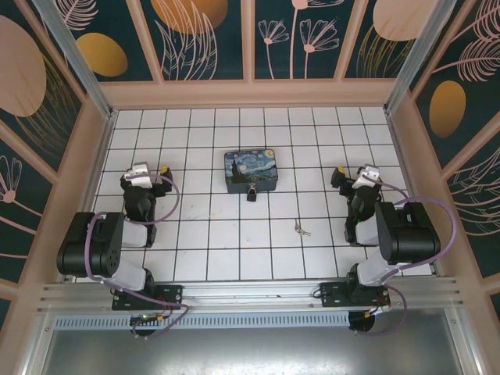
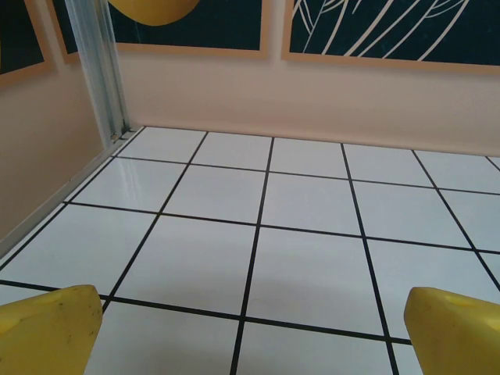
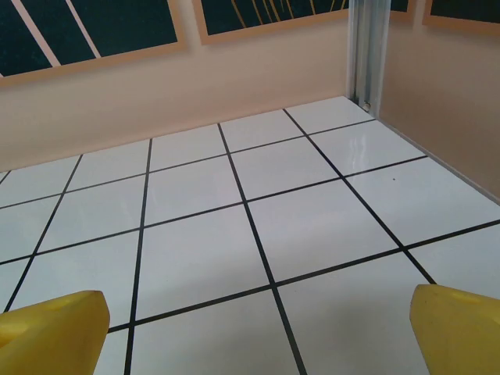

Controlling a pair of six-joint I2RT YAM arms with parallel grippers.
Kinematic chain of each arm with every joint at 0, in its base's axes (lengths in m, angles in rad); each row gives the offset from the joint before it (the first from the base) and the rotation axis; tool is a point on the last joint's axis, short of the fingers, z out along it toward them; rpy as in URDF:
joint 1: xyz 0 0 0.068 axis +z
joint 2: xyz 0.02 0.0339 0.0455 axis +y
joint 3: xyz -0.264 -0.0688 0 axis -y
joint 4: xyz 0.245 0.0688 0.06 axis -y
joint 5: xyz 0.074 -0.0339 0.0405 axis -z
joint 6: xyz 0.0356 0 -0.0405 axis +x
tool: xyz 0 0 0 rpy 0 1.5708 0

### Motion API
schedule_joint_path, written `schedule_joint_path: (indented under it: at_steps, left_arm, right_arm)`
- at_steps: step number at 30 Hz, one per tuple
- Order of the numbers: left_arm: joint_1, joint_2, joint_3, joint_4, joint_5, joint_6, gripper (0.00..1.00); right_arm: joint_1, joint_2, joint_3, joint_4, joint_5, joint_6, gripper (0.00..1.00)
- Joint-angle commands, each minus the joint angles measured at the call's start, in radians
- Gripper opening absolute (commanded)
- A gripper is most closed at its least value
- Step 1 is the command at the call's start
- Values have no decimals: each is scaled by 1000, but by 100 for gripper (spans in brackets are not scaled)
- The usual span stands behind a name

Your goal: Unlock the padlock with the key

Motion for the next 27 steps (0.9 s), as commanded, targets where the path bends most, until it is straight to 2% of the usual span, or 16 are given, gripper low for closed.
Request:
schedule_joint_path:
  at_steps: [1,27]
  left_arm:
    - [5,-2,10,13,14,13,99]
    - [8,-2,16,6,17,8,99]
  right_arm:
    - [4,-2,-4,61,25,-16,99]
    - [-2,-3,0,54,-4,-19,99]
